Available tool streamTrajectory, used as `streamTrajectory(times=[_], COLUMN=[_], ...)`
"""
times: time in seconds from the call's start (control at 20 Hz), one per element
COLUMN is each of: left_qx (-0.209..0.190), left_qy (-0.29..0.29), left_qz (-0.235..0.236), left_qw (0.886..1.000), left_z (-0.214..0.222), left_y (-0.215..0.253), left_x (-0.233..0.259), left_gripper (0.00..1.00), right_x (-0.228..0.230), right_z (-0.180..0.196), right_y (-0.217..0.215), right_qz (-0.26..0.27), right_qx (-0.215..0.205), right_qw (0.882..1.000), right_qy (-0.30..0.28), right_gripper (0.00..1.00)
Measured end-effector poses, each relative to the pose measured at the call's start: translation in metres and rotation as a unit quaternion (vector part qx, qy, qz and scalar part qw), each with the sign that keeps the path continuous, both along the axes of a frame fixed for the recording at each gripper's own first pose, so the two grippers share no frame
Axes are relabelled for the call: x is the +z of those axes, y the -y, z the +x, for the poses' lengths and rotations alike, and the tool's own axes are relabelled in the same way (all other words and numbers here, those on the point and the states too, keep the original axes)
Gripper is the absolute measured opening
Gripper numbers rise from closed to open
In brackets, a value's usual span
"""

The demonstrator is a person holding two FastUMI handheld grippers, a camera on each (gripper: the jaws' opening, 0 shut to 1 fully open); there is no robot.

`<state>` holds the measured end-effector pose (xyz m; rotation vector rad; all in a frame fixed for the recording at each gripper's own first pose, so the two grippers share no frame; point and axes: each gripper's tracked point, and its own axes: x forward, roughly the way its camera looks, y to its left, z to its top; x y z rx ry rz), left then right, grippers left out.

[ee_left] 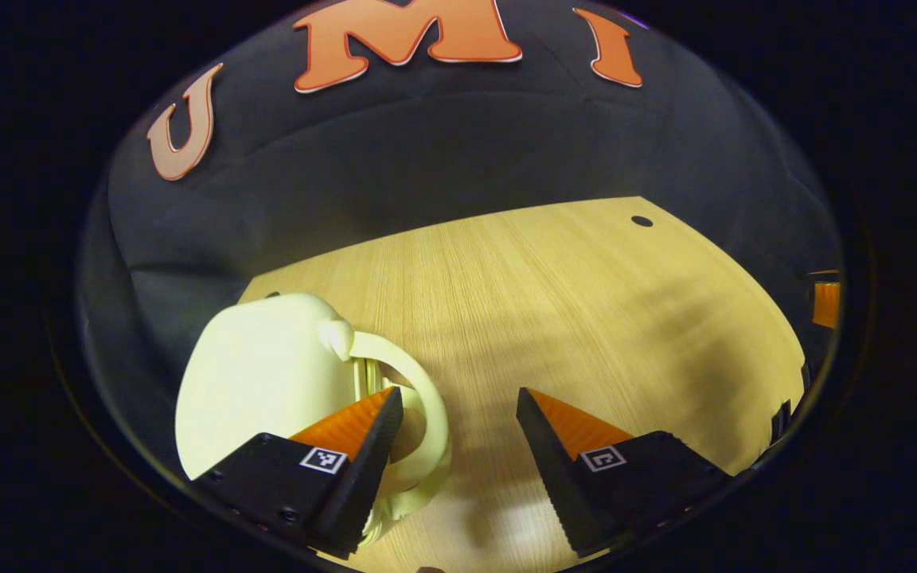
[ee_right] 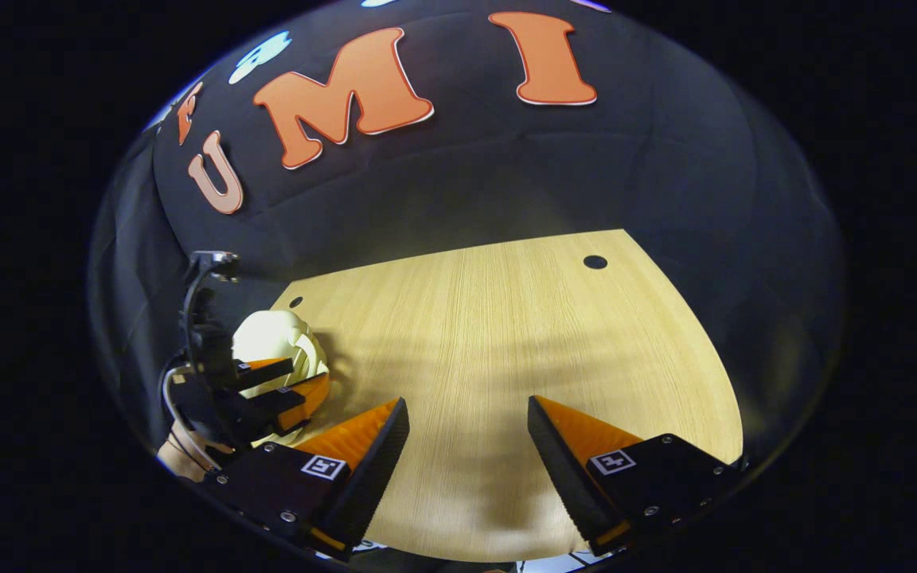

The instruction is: First open the suitcase, pack the skin care products into it, and then close the suitcase.

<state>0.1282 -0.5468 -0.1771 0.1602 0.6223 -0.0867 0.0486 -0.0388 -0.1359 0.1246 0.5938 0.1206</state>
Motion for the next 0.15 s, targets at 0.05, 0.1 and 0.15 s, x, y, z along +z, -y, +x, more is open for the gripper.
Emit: streamTrajectory(times=[0.05, 0.1, 0.15], left_qx=[-0.001, 0.000, 0.000], left_qy=[0.019, 0.038, 0.058], left_qz=[-0.005, -0.014, -0.028], left_qw=[1.000, 0.999, 0.998], left_z=[-0.001, -0.003, -0.005], left_y=[-0.001, -0.002, -0.005], left_x=[0.018, 0.037, 0.059], left_gripper=[0.91, 0.92, 0.97], right_x=[0.006, 0.015, 0.025], right_z=[0.000, 0.001, 0.002], right_y=[-0.001, -0.003, -0.005], right_qz=[-0.006, -0.009, -0.011], right_qx=[-0.006, -0.012, -0.018], right_qw=[1.000, 1.000, 0.999], right_qy=[0.009, 0.021, 0.039], right_gripper=[0.96, 0.96, 0.96])
